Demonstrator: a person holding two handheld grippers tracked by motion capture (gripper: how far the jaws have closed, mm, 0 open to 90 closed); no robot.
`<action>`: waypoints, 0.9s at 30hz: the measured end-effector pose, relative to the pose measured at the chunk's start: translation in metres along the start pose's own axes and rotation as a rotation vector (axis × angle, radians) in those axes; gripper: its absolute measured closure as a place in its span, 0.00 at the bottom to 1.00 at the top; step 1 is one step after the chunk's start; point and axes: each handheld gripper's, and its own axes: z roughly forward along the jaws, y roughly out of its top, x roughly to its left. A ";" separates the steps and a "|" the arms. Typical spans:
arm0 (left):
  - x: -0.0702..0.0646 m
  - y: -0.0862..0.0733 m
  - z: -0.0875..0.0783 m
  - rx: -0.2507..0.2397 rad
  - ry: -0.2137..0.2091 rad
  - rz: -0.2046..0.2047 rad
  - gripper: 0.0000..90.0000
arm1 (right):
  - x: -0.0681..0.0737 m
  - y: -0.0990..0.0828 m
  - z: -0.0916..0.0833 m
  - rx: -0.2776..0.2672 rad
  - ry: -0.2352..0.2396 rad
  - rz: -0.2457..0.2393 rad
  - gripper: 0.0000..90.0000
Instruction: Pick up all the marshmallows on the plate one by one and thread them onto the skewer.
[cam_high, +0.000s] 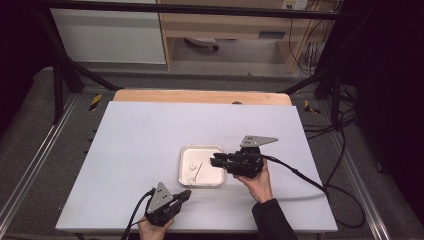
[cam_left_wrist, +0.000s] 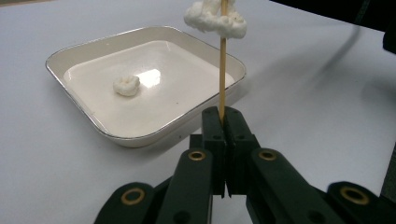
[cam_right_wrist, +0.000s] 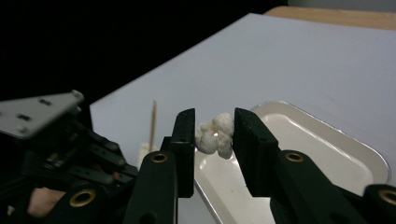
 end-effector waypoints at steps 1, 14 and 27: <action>0.000 0.000 0.000 0.000 -0.001 0.004 0.99 | 0.001 0.002 -0.003 -0.020 0.018 0.009 0.78; -0.005 0.001 0.003 0.002 -0.016 0.023 0.99 | 0.005 0.004 -0.002 -0.077 0.140 0.081 0.78; -0.006 0.002 0.006 0.031 -0.013 0.038 0.99 | 0.006 0.000 0.003 -0.042 0.165 0.096 0.80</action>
